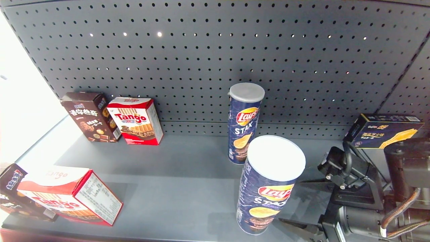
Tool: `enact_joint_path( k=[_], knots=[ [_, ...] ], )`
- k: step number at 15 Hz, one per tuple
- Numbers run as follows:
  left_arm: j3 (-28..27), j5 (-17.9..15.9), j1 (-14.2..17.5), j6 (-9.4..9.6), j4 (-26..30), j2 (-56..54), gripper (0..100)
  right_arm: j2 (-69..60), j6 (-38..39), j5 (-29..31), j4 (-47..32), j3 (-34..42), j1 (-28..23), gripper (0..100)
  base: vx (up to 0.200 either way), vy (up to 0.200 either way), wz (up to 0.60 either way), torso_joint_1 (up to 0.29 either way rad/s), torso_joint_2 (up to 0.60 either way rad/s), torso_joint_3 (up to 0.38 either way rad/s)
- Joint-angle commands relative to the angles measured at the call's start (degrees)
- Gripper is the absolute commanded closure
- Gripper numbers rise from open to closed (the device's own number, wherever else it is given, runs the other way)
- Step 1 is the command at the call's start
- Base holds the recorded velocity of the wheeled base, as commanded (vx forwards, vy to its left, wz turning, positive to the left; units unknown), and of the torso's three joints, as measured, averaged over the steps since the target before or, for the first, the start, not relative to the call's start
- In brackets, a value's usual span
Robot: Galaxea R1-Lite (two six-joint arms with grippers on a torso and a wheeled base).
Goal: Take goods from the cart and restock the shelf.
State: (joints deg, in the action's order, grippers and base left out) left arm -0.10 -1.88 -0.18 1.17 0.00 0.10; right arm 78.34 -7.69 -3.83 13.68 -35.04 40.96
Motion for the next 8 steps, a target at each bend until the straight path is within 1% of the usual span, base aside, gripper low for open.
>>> enact_joint_path(
  k=[1, 5, 8],
  knots=[
    [0.0, -0.1, 0.0, 0.06, 0.0, 0.1, 0, -1.0, 0.0, 0.0, 0.0, 0.4, -1.1, 0, 0.000, 0.000, 0.00, 0.000, 0.00, 0.000],
    [0.0, -0.1, 0.0, 0.06, 0.0, 0.1, 0, 1.4, 0.0, 0.0, 0.0, -2.0, -1.1, 0, 0.000, 0.000, 0.00, 0.000, 0.00, 0.000],
    [0.0, -0.1, 0.0, -0.03, 0.0, 0.1, 0, 2.3, 0.0, 0.0, 0.0, -2.1, 0.7, 0, 0.000, 0.000, 0.00, 0.000, 0.00, 0.000]
  ],
)
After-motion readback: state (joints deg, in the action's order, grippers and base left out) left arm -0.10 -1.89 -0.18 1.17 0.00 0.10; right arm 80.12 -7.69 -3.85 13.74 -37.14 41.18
